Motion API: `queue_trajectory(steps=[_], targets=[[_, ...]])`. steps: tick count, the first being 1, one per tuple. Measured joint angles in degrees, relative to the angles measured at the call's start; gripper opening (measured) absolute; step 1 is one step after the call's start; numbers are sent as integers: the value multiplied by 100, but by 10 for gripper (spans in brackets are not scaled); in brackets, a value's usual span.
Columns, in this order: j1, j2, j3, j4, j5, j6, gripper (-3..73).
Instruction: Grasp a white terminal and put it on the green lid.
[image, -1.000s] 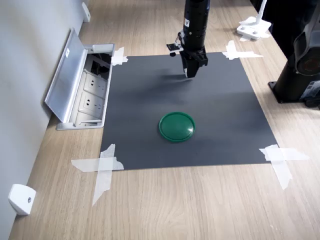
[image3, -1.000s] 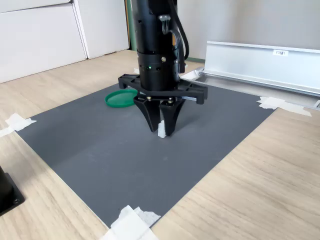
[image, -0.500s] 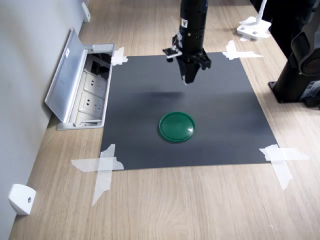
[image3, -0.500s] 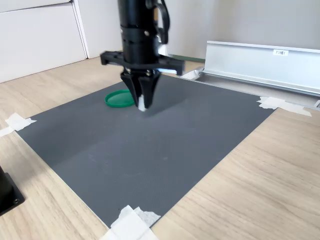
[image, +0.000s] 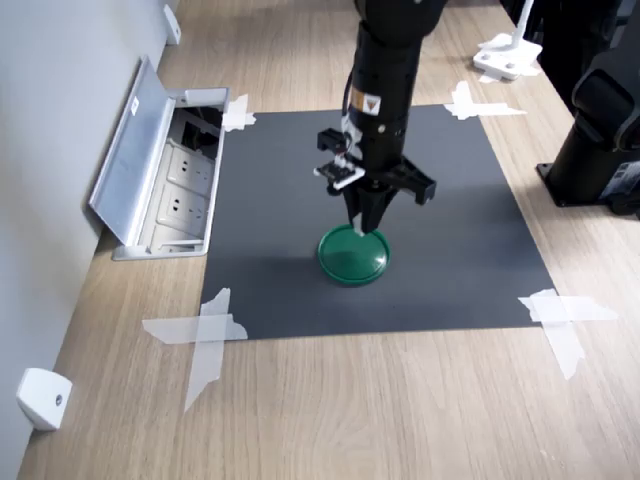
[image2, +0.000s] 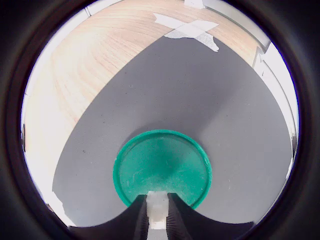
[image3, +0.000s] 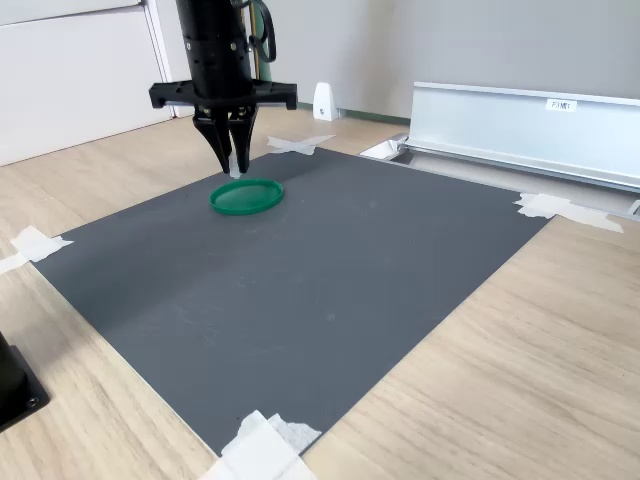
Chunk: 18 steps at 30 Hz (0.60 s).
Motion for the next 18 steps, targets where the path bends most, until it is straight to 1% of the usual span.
queue_trajectory(steps=[6, 10, 11, 13, 18], targets=[[3, 85, 0, 0, -158, -133, 94], [3, 101, -7, 28, -202, -353, 128], [3, 101, -7, 41, -202, -418, 149], [3, 101, -7, 53, -202, -546, 218], [3, 101, -7, 60, -151, -643, 459]])
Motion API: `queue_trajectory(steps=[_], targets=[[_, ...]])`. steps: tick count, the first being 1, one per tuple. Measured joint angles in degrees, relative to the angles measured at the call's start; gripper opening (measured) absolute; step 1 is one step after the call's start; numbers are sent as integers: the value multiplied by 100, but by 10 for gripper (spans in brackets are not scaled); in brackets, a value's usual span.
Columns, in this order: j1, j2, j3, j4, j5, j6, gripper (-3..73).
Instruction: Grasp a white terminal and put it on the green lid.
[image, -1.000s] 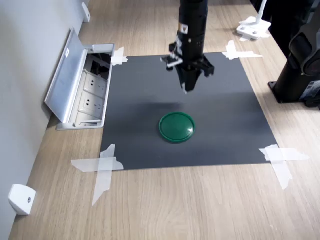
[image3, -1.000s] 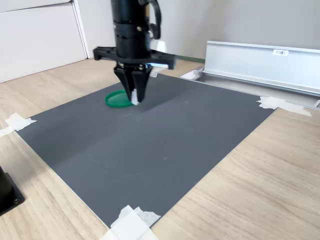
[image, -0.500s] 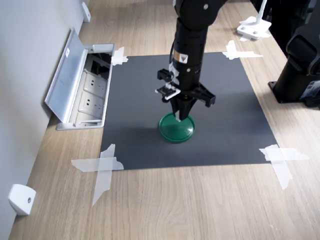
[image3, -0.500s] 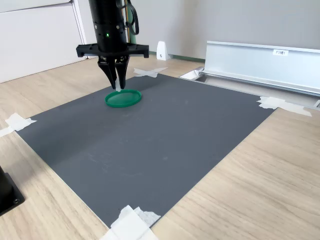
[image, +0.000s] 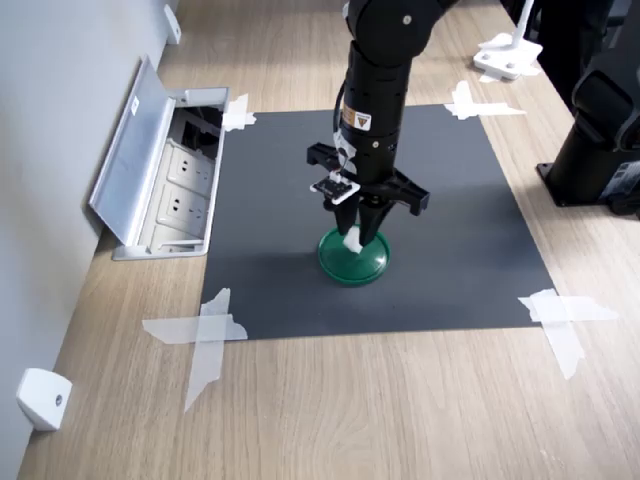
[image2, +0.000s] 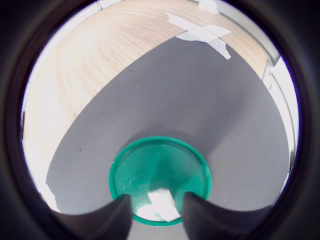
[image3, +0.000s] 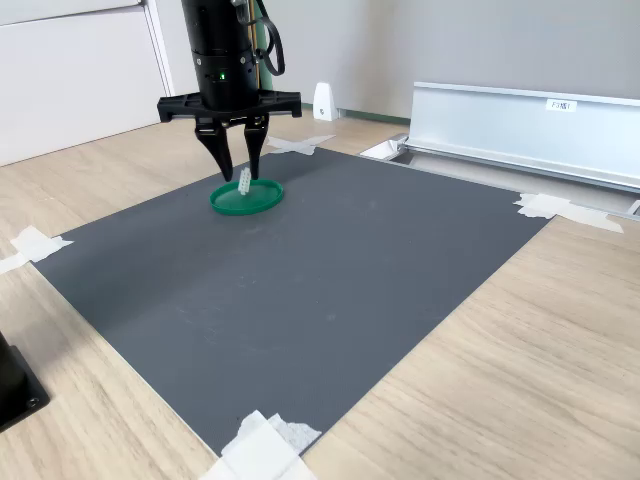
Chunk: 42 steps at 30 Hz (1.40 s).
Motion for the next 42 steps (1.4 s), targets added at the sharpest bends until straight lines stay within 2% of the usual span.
queue_trajectory(steps=[2, 6, 9, 12, 15, 16, 18, 23, 25, 27, 31, 42], targets=[[0, 0, 0, 0, 0, -1, 553], [0, 0, 0, -28, 0, 120, 670], [0, -6, 0, -103, 0, 374, 696], [-27, -148, 6, -316, -54, 729, 685], [-229, -491, 24, -459, -206, 1081, 618], [-313, -596, 23, -478, -263, 1158, 575], [-552, -872, 23, -473, -408, 1262, 462], [-1051, -1797, 183, -407, -858, 1599, 126], [-1144, -2224, 376, -421, -1063, 1813, 48], [-1217, -2754, 678, -526, -1222, 2007, 12], [-1260, -3857, 1528, -609, -1720, 2272, -5], [-1260, -7095, 4460, -507, -3168, 3238, -5]])
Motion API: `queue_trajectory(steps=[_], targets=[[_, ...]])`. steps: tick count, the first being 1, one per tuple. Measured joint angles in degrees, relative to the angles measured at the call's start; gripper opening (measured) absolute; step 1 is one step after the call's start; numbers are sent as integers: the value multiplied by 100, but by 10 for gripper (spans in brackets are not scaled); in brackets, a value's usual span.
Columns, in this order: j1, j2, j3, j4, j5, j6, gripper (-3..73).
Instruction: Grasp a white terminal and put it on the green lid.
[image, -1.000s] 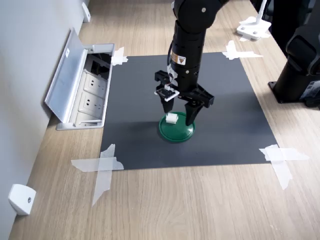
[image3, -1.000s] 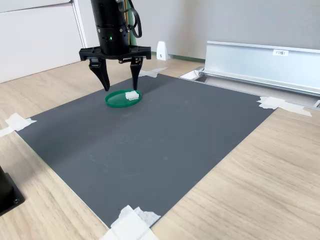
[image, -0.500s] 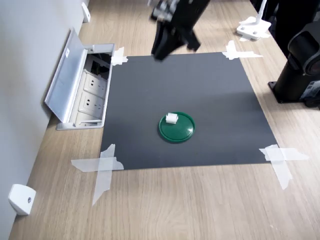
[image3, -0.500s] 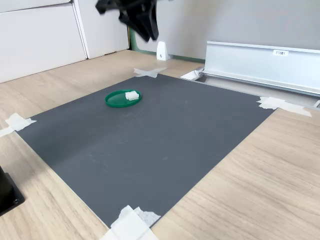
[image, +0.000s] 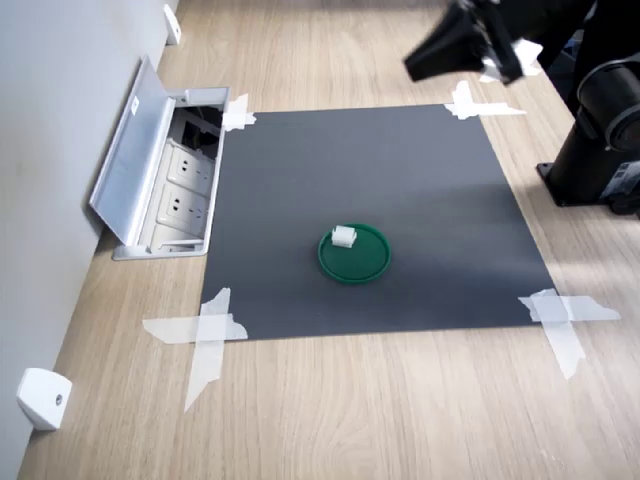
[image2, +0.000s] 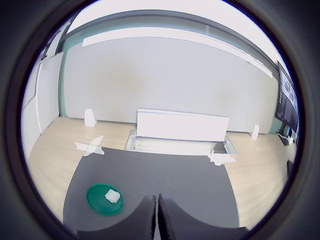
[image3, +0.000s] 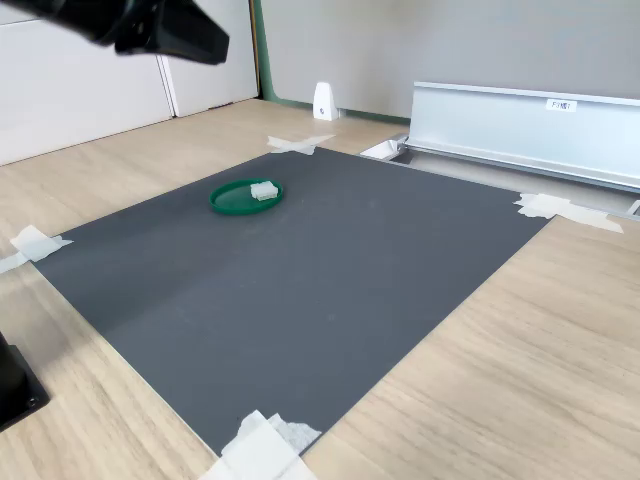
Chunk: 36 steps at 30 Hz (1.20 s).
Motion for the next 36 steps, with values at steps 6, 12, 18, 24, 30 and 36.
queue_trajectory(steps=[6, 12, 18, 24, 30, 36], targets=[[0, -1481, 955, -1, -87, 64, -5], [0, -2344, 1100, -6, 3, 60, -5], [0, -2529, 1100, -156, 228, 12, -7], [0, -2564, 1100, -180, 276, 6, -7], [0, -2568, 1100, -180, 278, -5, -7], [0, -2568, 1100, -180, 282, -5, -7]])
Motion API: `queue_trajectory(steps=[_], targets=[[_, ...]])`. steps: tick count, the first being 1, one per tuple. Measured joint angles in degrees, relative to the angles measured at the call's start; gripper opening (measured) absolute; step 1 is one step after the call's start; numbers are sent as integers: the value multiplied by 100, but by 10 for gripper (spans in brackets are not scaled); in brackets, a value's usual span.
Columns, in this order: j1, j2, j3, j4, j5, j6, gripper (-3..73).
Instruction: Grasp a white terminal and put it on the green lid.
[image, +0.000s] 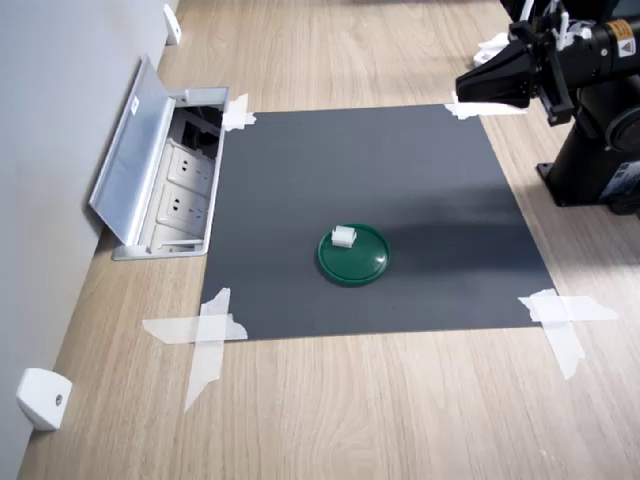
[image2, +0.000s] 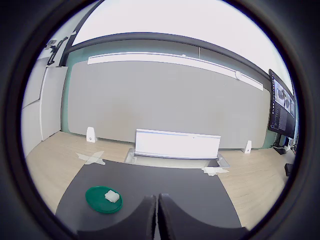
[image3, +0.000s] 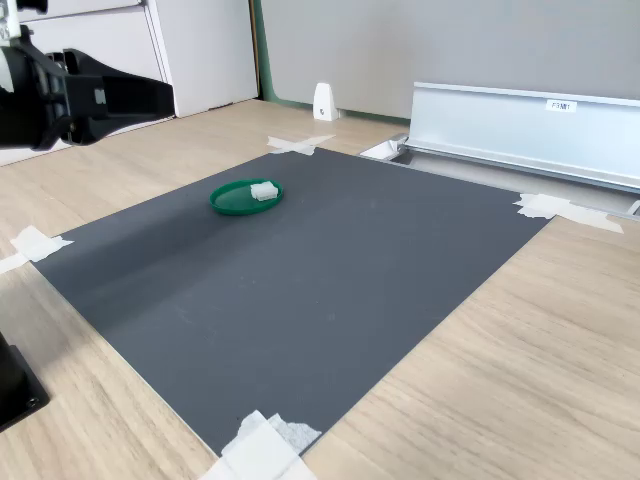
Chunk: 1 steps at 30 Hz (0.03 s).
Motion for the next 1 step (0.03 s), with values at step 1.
queue_trajectory(steps=[1], targets=[[0, 0, 0, 0, 0, 0, -7]])
